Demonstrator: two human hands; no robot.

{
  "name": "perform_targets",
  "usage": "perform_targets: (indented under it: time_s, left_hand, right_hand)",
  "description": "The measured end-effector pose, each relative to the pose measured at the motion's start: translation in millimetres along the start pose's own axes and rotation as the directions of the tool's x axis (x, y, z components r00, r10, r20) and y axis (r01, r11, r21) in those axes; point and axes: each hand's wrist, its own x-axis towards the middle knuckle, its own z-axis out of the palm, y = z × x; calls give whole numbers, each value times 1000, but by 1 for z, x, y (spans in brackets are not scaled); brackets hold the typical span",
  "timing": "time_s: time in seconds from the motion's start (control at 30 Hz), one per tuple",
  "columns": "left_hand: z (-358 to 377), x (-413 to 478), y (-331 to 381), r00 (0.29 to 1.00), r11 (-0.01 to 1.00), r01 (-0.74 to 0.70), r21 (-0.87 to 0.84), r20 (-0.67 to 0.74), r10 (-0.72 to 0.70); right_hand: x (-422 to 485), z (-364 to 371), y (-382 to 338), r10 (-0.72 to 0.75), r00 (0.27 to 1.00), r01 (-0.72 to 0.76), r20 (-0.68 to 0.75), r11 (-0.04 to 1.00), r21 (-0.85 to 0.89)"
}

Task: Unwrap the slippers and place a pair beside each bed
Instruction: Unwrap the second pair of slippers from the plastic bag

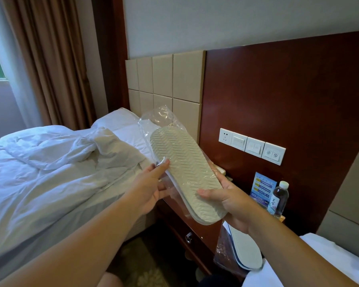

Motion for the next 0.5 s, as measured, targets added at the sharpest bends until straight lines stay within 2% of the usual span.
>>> perform_targets:
  time_s: [0.2, 0.37, 0.5]
  left_hand:
    - [9, -1, -4, 1000, 999, 5, -33, 15, -5]
    - [6, 2, 1, 993, 987, -54, -150, -112, 37]
    - [4, 0, 7, 988, 990, -80, -115, -139, 64]
  right_hand:
    - [-2, 6, -2, -39, 998, 41, 40, 998, -49]
    - [-5, 6, 3, -56, 998, 59, 22, 992, -110]
    - [-8, 3, 2, -24, 999, 27, 22, 994, -103]
